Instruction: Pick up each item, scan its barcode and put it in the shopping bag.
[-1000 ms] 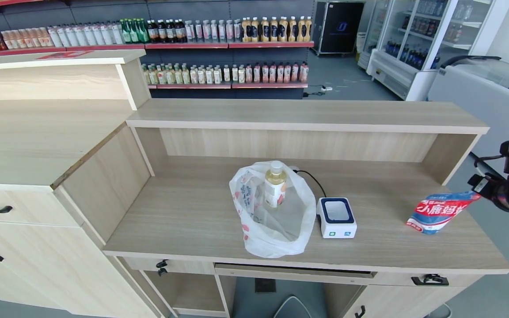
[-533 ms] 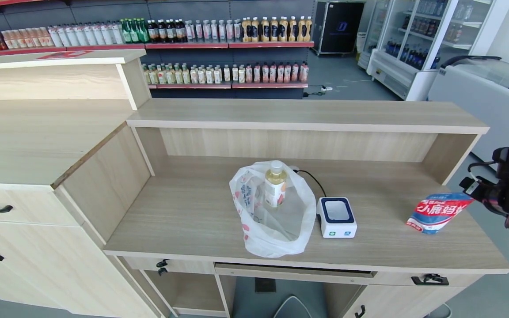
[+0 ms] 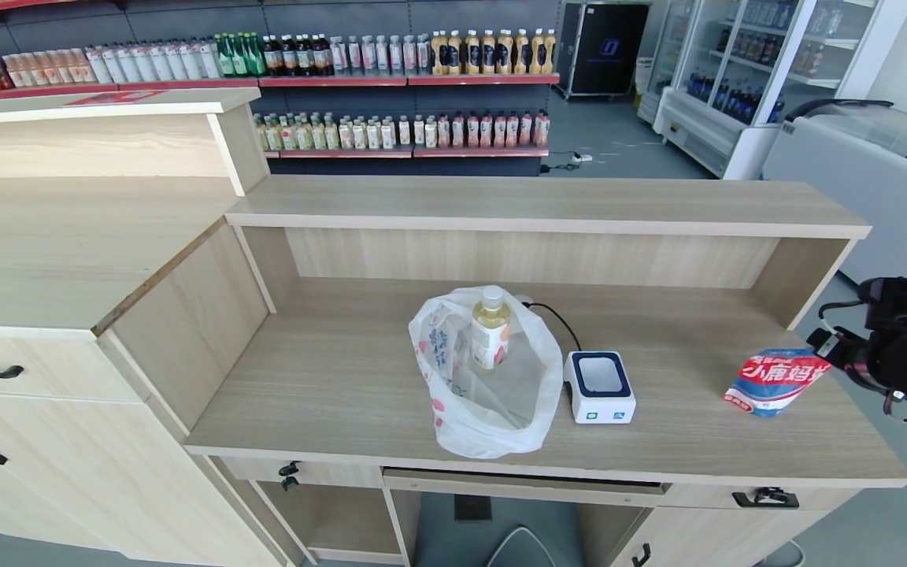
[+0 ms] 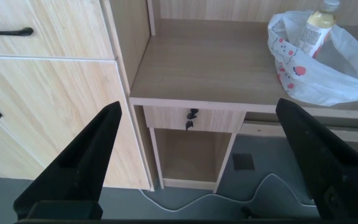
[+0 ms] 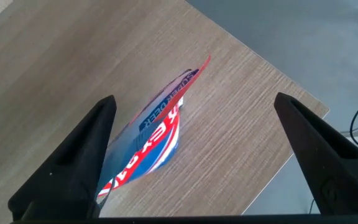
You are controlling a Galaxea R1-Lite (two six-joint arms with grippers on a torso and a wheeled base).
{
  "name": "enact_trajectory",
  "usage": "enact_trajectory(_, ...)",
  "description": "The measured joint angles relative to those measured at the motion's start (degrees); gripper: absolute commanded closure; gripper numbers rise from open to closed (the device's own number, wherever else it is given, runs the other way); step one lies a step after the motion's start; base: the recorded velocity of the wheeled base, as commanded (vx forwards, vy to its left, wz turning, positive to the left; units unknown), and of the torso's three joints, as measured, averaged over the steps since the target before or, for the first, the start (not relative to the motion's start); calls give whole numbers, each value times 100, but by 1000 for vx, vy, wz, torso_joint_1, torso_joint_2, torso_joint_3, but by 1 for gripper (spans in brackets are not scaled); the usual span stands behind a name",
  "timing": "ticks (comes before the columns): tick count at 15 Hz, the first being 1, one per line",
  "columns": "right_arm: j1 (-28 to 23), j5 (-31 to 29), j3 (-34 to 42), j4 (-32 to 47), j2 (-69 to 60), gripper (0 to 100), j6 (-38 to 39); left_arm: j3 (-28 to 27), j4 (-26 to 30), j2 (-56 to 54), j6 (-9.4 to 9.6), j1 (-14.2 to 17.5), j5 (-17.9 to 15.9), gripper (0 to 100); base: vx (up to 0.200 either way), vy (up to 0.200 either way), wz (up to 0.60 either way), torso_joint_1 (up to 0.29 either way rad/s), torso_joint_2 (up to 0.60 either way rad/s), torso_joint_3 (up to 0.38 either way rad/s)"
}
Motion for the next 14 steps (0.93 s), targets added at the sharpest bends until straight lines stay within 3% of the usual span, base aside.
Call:
enact_trajectory(10, 218, 94, -418, 9, 859, 0, -317, 0, 0, 0, 0, -2, 0, 0, 0, 0, 0, 0, 0, 0)
enact_trajectory(11, 229, 94, -418, 6, 892, 100, -378, 0, 2, 0, 2, -2, 0, 0, 0, 0, 0, 0, 0, 0)
enact_trajectory(14, 245, 94, -396, 9, 942, 100, -631, 0, 0, 0, 2, -2, 0, 0, 0, 0, 0, 0, 0, 0)
